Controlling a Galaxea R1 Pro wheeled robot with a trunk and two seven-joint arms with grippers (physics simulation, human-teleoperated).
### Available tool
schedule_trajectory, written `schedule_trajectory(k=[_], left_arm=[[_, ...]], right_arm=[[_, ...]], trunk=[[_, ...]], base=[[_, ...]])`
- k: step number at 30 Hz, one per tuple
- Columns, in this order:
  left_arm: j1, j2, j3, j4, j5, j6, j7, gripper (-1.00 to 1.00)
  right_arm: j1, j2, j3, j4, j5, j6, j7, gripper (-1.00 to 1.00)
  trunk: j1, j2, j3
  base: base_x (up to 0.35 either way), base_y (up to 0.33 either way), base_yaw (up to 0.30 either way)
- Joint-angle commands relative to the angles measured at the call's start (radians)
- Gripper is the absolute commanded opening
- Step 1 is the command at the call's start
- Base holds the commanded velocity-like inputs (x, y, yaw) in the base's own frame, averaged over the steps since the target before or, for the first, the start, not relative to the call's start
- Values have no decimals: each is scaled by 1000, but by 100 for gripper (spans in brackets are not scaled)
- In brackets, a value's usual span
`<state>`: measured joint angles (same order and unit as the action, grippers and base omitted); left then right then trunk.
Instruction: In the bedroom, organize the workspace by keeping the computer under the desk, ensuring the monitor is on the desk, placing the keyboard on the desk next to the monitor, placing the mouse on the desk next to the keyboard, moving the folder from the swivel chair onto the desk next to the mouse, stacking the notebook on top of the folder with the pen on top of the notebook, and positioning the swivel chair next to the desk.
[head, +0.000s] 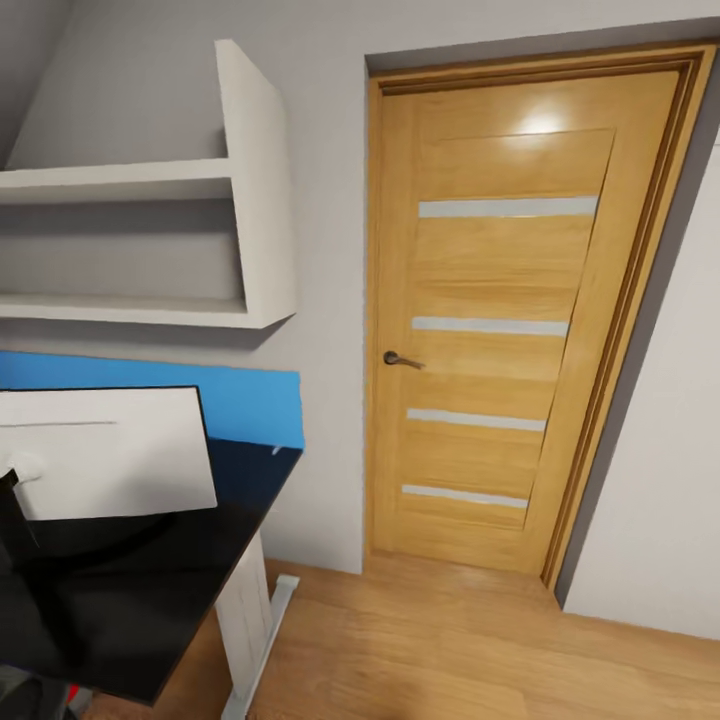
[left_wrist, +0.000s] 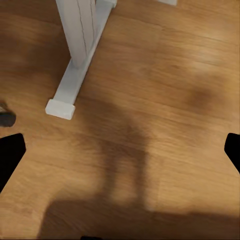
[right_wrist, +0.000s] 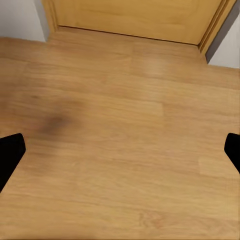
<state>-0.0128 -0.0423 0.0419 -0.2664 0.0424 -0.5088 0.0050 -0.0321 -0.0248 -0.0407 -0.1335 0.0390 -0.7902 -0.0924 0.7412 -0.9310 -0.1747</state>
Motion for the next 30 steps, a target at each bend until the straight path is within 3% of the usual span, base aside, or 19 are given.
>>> schedule_trajectory(k=[1, 30], left_arm=[[-1, -1, 4, 1, 2, -3, -2, 100], [-1, -1, 6, 2, 4, -1, -1, 100]], right_arm=[[0, 0, -4, 0, 4, -2, -2, 100], [-1, -3, -7, -4, 6, -9, -4, 100]], trunk=[[0, -1, -1], [0, -1, -3]], base=[[0, 0, 280], [0, 0, 279]])
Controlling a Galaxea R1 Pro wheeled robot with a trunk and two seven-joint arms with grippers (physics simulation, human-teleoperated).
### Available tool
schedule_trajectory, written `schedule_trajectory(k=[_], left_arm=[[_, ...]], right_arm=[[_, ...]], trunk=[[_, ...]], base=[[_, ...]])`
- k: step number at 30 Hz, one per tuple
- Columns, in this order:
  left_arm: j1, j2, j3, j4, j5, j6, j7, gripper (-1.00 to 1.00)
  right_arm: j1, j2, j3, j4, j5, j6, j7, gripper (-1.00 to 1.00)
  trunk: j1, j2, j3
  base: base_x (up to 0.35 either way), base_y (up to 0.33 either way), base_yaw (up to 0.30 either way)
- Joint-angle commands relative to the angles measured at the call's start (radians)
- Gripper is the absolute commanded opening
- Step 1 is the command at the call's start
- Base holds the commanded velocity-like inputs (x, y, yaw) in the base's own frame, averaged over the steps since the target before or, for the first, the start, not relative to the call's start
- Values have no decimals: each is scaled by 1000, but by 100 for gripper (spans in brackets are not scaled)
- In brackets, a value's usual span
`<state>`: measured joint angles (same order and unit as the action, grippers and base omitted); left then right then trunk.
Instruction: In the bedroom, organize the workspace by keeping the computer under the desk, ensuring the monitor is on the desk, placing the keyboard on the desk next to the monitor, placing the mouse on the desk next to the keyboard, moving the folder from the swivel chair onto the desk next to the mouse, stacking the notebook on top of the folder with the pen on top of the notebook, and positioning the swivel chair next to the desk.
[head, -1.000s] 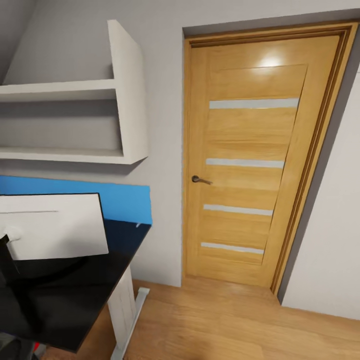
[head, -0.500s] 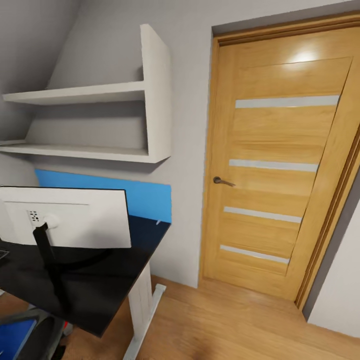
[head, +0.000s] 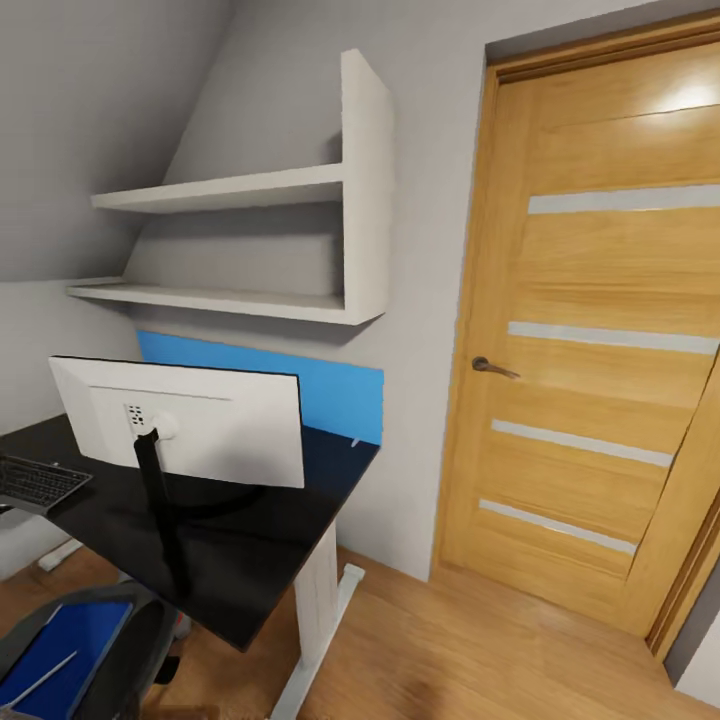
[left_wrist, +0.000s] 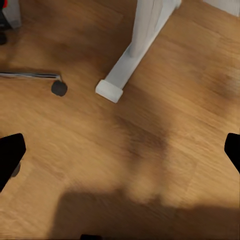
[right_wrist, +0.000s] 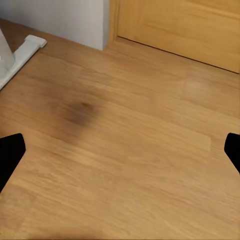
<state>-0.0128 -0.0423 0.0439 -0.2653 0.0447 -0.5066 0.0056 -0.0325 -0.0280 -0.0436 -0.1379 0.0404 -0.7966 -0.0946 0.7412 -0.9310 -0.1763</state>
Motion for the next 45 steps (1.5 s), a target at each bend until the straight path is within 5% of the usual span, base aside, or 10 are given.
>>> schedule_trajectory(k=[1, 13, 30, 34, 36, 45], left_arm=[[-1, -1, 6, 1, 2, -3, -2, 100], [-1, 0, 13, 51, 8, -21, 0, 100], [-1, 25, 16, 50, 18, -45, 1, 100], [-1, 24, 19, 49, 18, -74, 2, 100], [-1, 22, 21, 49, 18, -143, 2, 100], [-1, 21, 21, 51, 16, -168, 2, 100]], right_arm=[[-1, 0, -4, 1, 4, -2, -2, 100], [0, 0, -9, 4, 2, -110, -4, 100], [0, 3, -7, 4, 1, -106, -4, 100], [-1, 4, -7, 4, 2, -105, -4, 100], [0, 9, -7, 4, 2, -104, -4, 100], [0, 11, -6, 4, 5, -106, -5, 100]], trunk=[[0, -1, -2], [0, -1, -16], [0, -1, -36], [0, -1, -41], [0, -1, -44], [0, -1, -55]], base=[[0, 0, 256], [0, 0, 197], [0, 0, 183], [0, 0, 178], [0, 0, 177], [0, 0, 177]])
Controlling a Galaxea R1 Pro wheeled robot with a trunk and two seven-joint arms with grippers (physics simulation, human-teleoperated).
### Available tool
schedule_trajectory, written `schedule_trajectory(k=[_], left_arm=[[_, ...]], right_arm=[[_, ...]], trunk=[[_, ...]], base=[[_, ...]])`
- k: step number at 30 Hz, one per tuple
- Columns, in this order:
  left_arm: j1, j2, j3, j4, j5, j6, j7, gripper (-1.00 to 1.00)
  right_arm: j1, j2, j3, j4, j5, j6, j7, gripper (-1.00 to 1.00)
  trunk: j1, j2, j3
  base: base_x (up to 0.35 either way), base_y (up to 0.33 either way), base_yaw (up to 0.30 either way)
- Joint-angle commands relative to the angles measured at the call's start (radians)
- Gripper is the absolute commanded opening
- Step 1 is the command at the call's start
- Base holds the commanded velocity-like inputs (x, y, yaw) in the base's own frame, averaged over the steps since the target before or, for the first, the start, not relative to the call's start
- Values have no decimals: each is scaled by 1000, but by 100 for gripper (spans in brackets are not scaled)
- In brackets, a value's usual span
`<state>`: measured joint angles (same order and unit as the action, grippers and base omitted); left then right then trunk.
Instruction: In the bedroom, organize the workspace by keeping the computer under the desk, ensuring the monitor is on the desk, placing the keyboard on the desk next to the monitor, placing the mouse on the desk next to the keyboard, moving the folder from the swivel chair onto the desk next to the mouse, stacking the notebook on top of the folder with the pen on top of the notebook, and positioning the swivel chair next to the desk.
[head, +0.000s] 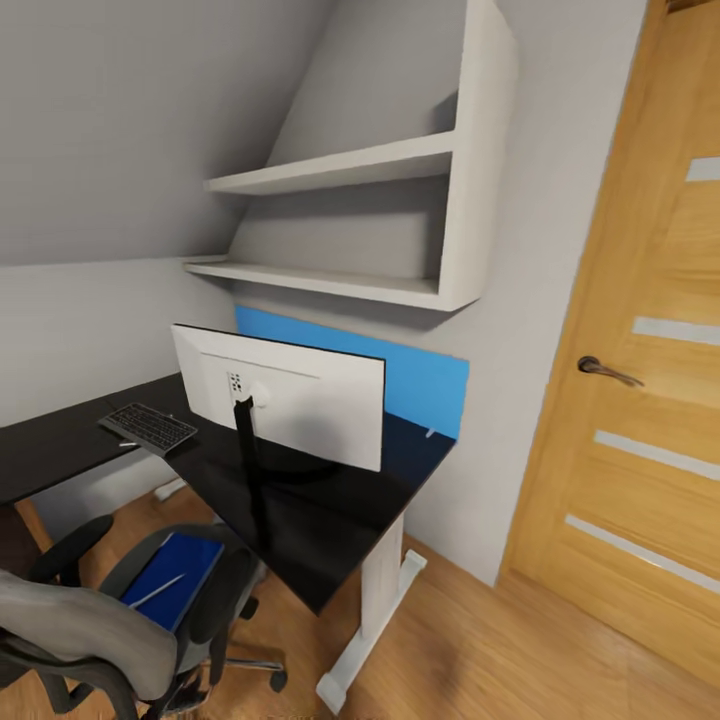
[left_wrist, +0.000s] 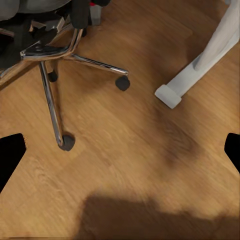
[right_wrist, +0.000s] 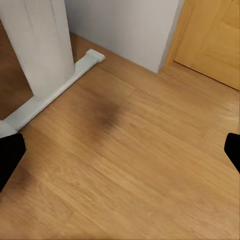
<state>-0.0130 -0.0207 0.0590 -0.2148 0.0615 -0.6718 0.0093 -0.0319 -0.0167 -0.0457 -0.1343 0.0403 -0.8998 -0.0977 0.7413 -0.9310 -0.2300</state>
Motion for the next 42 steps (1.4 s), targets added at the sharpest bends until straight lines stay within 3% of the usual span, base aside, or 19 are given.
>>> schedule_trajectory(k=[1, 12, 23, 42], left_arm=[[-1, -1, 6, 2, -1, -5, -2, 100], [-1, 1, 7, 3, 0, -8, -1, 100], [-1, 0, 8, 3, -1, -7, 0, 100], [-1, 0, 6, 3, -3, -7, -1, 100]], right_arm=[[0, 0, -3, 0, 5, -4, -2, 100], [0, 3, 3, 0, 9, -8, -1, 100], [0, 3, 3, -1, 10, -11, 0, 100], [-1, 4, 7, 4, 13, -11, 0, 100]], trunk=[[0, -1, -3], [0, -1, -16], [0, -1, -30], [0, -1, -46]], base=[[0, 0, 177], [-57, -28, 177], [-197, -207, 184], [-18, -67, 233]])
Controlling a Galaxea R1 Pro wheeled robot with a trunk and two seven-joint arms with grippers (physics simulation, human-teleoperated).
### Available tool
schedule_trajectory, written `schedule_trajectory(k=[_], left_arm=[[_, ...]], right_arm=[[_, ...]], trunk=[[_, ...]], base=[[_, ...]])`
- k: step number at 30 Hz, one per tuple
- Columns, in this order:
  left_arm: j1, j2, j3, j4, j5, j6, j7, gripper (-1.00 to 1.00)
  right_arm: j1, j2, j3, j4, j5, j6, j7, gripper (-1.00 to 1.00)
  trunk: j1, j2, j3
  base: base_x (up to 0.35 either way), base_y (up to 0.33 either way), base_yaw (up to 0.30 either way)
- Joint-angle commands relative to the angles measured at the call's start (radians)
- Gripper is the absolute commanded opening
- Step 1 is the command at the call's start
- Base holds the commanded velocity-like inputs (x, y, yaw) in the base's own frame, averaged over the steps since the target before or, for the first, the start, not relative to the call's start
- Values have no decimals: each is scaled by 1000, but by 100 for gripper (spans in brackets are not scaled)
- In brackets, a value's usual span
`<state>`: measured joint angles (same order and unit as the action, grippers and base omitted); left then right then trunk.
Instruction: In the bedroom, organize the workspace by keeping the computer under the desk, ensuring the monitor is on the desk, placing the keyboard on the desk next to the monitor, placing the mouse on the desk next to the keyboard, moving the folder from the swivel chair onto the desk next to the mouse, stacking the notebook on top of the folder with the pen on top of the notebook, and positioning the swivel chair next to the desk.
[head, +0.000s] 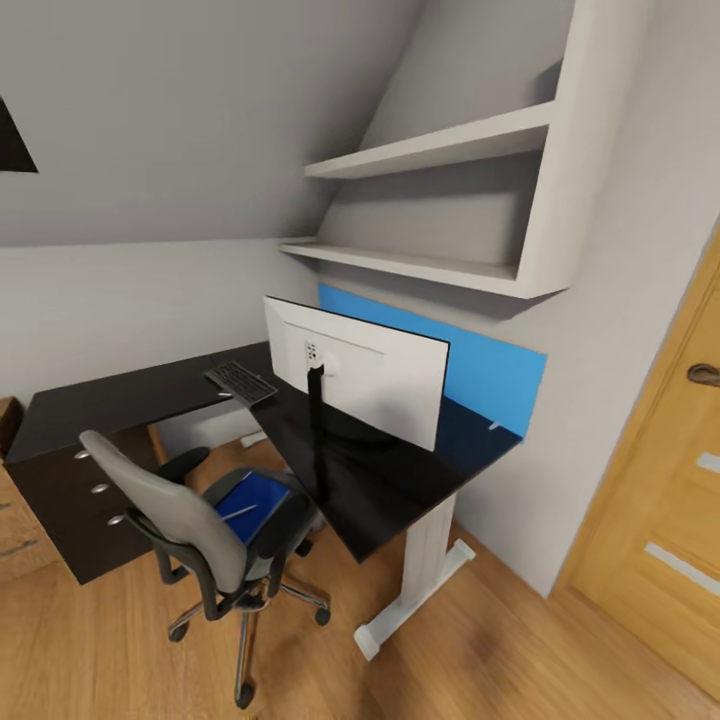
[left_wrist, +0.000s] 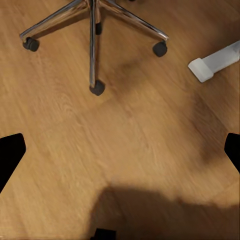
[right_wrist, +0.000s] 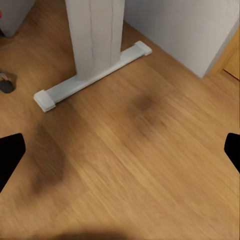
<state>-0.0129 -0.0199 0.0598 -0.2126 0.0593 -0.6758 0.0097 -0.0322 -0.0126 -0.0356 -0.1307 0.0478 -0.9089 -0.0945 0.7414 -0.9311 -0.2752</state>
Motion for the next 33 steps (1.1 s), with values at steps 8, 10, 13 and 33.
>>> schedule_trajectory(k=[8, 10, 13, 33], left_arm=[[-1, 0, 6, 1, 0, -2, -1, 100], [-1, 1, 6, 1, 0, -3, -1, 100], [-1, 1, 6, 1, 1, -3, -1, 100], [-1, 3, 12, 1, 1, -3, 1, 100]], right_arm=[[0, 0, -3, 0, 6, -2, -4, 100], [0, 0, -3, 0, 6, -2, -4, 100], [0, -1, -3, 0, 6, -2, -4, 100], [0, -1, -3, -1, 6, -2, -4, 100]], trunk=[[0, -1, -6], [0, -1, -8], [0, -1, -9], [0, -1, -21]], base=[[-261, -1, 257], [-327, 0, 258], [-331, 0, 258], [-180, -133, 259]])
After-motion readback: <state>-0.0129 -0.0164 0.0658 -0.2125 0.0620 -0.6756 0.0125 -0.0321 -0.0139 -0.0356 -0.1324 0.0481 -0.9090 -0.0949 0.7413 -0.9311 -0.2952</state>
